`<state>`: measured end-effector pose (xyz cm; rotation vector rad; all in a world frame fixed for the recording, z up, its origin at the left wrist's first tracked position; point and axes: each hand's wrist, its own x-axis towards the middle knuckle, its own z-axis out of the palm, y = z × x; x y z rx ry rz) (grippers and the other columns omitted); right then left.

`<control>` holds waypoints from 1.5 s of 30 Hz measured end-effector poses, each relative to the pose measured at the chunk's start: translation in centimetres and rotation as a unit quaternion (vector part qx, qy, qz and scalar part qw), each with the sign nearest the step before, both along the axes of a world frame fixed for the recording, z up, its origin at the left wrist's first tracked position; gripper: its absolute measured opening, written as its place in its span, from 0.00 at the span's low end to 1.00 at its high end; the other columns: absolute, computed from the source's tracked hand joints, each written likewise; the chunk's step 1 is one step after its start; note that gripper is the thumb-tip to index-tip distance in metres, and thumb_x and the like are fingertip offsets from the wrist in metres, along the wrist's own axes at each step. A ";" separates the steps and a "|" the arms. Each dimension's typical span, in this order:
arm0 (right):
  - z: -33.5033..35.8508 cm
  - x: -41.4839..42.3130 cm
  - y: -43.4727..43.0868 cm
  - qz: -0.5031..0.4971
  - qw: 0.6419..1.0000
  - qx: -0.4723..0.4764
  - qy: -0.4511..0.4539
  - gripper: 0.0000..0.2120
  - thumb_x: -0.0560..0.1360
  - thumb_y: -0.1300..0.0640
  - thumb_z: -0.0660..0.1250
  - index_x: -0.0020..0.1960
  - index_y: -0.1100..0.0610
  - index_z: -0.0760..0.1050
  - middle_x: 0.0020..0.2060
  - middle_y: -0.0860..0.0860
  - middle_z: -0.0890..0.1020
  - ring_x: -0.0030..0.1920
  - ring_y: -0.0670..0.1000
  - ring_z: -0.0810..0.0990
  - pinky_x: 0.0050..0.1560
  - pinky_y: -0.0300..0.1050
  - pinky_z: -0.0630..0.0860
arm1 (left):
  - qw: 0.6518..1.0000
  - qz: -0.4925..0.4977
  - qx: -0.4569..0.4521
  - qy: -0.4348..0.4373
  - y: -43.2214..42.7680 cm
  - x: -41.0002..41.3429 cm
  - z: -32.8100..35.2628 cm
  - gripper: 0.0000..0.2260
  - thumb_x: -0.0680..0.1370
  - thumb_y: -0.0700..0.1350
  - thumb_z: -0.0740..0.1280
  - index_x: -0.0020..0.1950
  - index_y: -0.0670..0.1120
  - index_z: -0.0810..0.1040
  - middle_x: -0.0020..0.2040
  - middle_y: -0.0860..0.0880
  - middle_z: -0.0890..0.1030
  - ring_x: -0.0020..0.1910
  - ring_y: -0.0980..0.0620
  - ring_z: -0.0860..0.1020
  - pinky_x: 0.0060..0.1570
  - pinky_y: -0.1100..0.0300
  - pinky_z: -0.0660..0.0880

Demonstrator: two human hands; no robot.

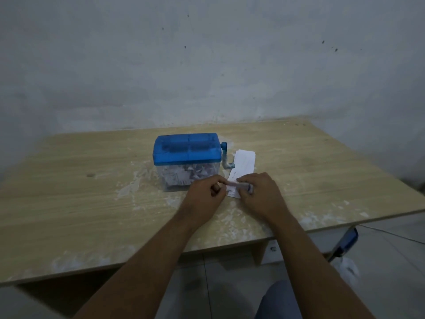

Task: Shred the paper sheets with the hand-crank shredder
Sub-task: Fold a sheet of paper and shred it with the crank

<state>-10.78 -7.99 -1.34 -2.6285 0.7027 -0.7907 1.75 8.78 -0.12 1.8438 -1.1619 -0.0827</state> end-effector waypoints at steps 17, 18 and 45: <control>0.4 -0.1 0.7 0.001 0.999 -0.030 -0.011 0.11 0.82 0.52 0.67 0.59 0.51 0.87 0.48 0.52 0.88 0.45 0.52 0.79 0.44 0.44 0.66 | 0.997 0.009 -0.034 0.075 0.2 0.4 -0.3 0.12 0.81 0.41 0.72 0.62 0.55 0.83 0.36 0.52 0.82 0.35 0.53 0.80 0.38 0.61 0.81; 0.4 -0.2 0.6 0.004 1.000 -0.027 -0.015 0.10 0.82 0.53 0.68 0.58 0.51 0.87 0.48 0.53 0.88 0.45 0.53 0.79 0.44 0.44 0.66 | 0.996 0.008 -0.034 0.078 0.2 0.4 -0.3 0.13 0.81 0.41 0.72 0.62 0.55 0.83 0.37 0.50 0.82 0.36 0.51 0.81 0.40 0.57 0.82; 5.3 -1.9 5.4 0.071 0.879 0.339 -0.328 0.10 0.80 0.66 0.71 0.59 0.59 0.86 0.46 0.48 0.89 0.45 0.47 0.87 0.43 0.41 0.83 | 0.958 -0.092 -0.068 0.265 1.9 -2.7 5.1 0.09 0.79 0.42 0.76 0.58 0.49 0.88 0.53 0.53 0.89 0.53 0.55 0.87 0.55 0.59 0.83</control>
